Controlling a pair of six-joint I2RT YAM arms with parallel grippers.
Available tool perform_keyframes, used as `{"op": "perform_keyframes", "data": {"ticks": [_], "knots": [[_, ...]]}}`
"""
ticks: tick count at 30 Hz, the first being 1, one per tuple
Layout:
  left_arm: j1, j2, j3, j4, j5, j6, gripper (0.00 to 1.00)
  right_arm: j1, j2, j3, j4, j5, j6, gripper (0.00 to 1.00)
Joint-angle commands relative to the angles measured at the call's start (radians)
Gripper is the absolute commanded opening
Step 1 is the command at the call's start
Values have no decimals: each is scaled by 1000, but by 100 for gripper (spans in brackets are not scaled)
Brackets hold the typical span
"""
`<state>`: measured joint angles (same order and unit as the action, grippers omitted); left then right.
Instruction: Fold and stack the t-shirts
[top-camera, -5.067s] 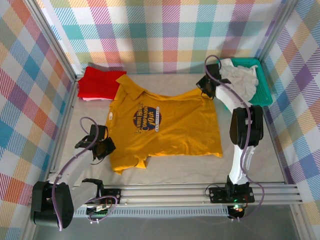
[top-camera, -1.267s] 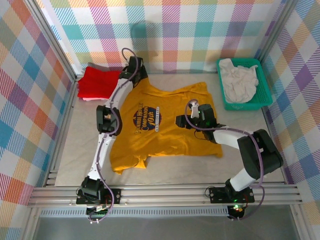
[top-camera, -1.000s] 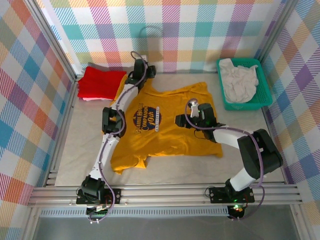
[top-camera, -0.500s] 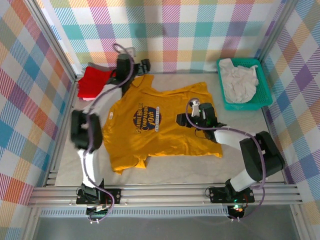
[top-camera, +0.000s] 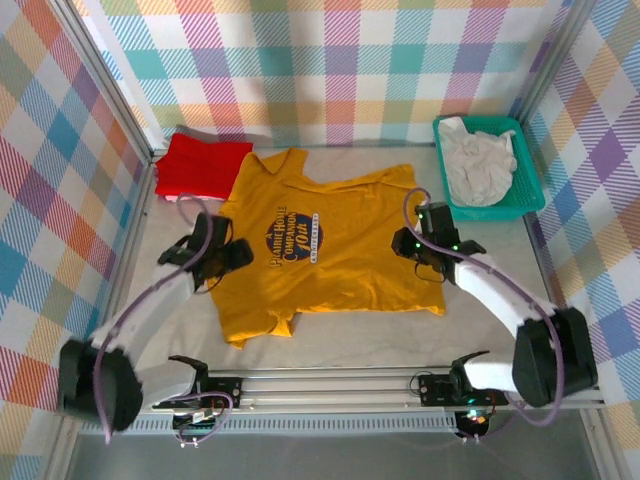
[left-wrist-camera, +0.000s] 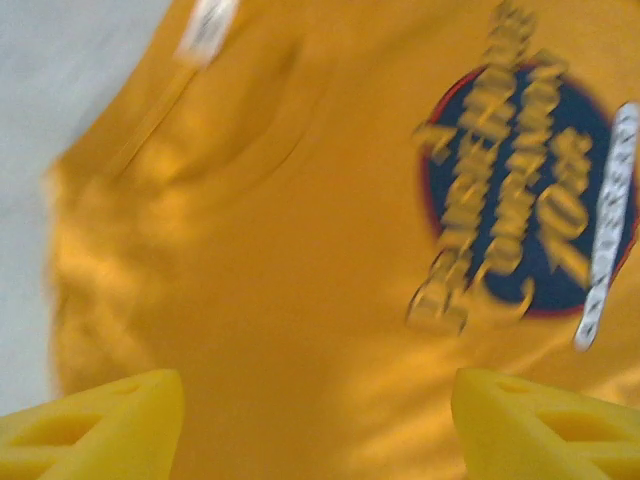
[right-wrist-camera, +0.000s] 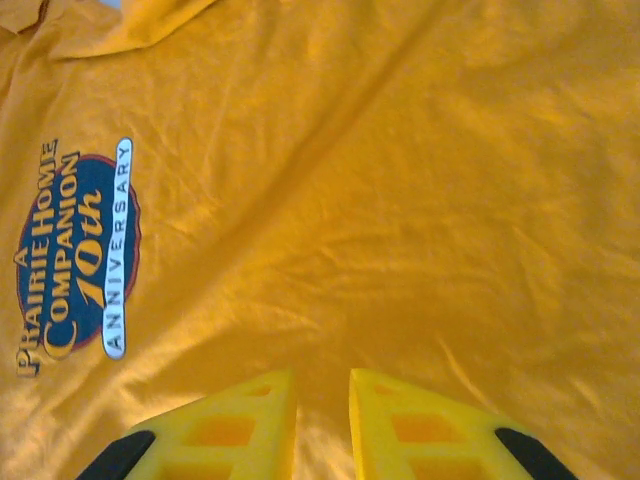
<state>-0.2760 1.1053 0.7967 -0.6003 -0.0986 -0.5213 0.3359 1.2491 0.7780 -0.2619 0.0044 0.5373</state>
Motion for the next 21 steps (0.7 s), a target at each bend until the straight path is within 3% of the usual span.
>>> {"op": "perform_keyframes", "data": {"ticks": [1,3,6,9,14,16,21], "knots": [[-18,-201,-66,-359,3,-217,73,1,-77,-59,-152,41,2,23],[-58,-292,-119,-463,28,-328,74,-1,-91,-83,-157,49,-10,25],[-149,-389,-146,-571,14,-471,60,-2,-79,-84,-142,63,-42,27],[-256,-438,-170,-623,-5,-589,59,-1,-64,-86,-98,66,-50,28],[-398,-369,-263,-492,30,-698,53,-3,-29,-93,-31,51,-50,29],[-408,-333,-287,-431,25,-697,47,-2,-19,-93,-25,32,-45,30],[-408,-255,-328,-266,39,-676,45,-1,-31,-136,2,30,-39,30]]}}
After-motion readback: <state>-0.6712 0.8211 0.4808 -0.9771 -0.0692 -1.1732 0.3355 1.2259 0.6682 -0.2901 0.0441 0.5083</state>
